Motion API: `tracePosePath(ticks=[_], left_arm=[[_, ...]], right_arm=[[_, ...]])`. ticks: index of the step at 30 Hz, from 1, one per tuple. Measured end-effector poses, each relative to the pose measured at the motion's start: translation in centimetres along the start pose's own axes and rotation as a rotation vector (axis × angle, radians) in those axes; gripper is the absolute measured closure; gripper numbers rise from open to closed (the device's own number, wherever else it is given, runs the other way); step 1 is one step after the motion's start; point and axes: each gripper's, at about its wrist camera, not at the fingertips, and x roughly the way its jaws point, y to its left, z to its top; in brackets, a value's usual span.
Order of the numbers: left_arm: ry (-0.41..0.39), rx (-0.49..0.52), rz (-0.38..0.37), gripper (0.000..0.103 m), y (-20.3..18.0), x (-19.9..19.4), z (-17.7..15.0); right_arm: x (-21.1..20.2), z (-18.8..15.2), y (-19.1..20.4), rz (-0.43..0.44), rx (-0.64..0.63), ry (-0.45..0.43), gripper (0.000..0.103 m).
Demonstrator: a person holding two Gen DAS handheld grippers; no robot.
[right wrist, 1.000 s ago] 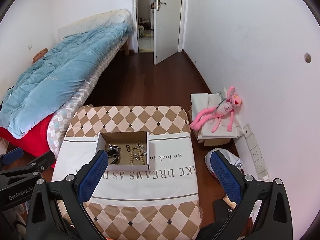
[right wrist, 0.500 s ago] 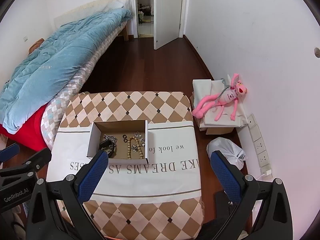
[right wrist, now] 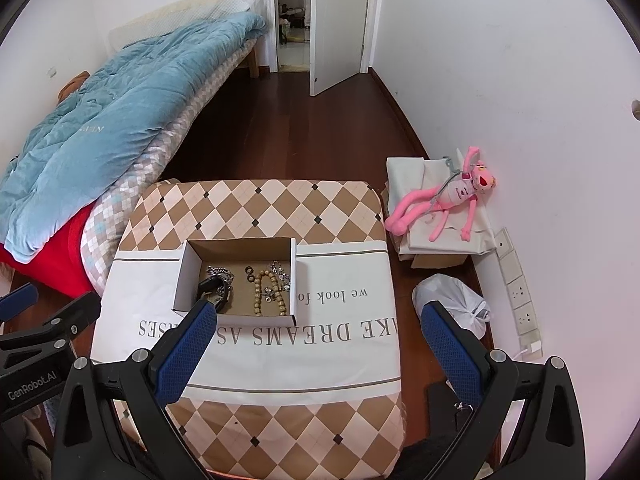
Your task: Organize jewelry
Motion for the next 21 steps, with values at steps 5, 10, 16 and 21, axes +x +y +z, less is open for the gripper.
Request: tracePosePath(ticks=[5, 10, 16, 21], left_arm=[[-0.001, 0.000, 0.000, 0.000, 0.17, 0.09, -0.12], [0.006, -0.001, 0.000, 0.000, 0.25, 0.23, -0.20], [0.011, 0.005, 0.001, 0.000, 0.26, 0.44, -0.77], [0.008, 0.011, 0.000, 0.000, 0.26, 0.52, -0.90]], right_arm=[[0.06, -0.10, 0.25, 0.000, -0.009, 0.004, 0.000], [0.14, -0.13, 0.32, 0.001, -0.010, 0.008, 0.000], [0.18, -0.16, 0.32, -0.001, -0.011, 0.006, 0.000], [0.18, -0.11, 0.31, 0.000, -0.012, 0.009, 0.000]])
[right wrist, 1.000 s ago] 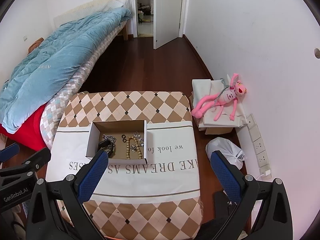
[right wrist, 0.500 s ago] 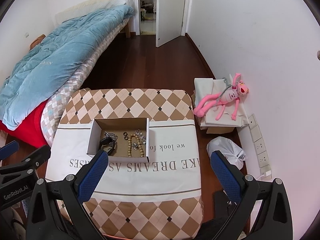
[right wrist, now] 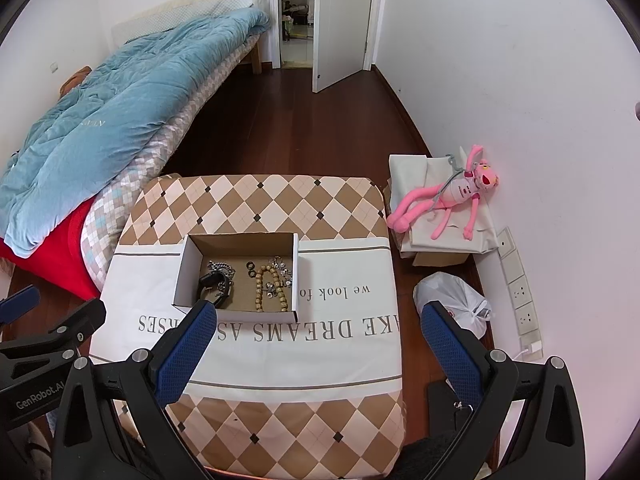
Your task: Organize jewelry
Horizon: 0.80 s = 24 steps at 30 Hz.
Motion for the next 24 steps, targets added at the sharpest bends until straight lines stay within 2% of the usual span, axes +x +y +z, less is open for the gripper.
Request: tracePosePath(ticks=[24], left_arm=[[-0.014, 0.006, 0.000, 0.000, -0.04, -0.45, 0.17]], right_arm=[[0.29, -0.70, 0.10, 0.004, -0.006, 0.006, 0.000]])
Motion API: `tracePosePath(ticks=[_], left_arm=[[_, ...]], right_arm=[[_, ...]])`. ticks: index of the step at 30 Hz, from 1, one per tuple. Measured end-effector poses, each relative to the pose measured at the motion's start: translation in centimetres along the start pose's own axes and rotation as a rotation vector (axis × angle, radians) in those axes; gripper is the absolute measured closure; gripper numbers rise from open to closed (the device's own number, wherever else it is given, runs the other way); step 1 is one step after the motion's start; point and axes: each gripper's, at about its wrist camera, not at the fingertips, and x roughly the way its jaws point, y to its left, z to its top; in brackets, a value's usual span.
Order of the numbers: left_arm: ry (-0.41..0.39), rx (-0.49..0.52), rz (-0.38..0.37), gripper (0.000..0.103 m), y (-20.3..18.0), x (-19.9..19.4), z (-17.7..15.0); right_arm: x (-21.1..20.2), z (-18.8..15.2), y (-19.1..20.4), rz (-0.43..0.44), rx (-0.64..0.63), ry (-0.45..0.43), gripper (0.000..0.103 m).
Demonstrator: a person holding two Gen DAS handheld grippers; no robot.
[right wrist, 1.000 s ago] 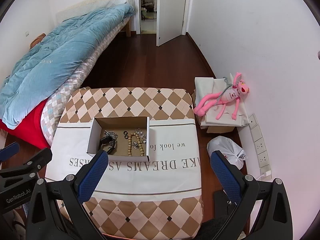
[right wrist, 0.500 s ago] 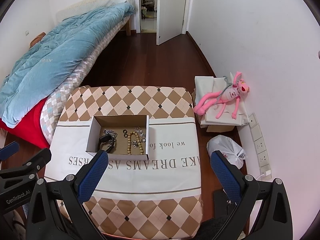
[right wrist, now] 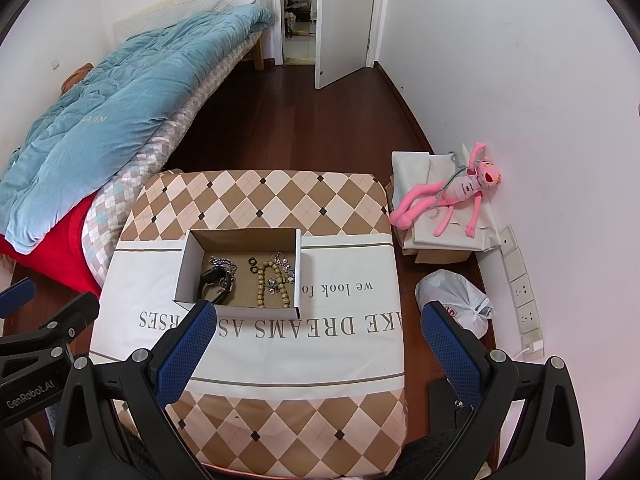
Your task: Organize jewelry
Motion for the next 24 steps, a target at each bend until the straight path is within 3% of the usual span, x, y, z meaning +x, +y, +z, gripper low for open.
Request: tracePosePath(ticks=[24], left_arm=[[-0.003, 0.003, -0.008, 0.000, 0.08, -0.15, -0.01]], right_arm=[[0.02, 0.12, 0.06, 0.002, -0.001, 0.002, 0.000]])
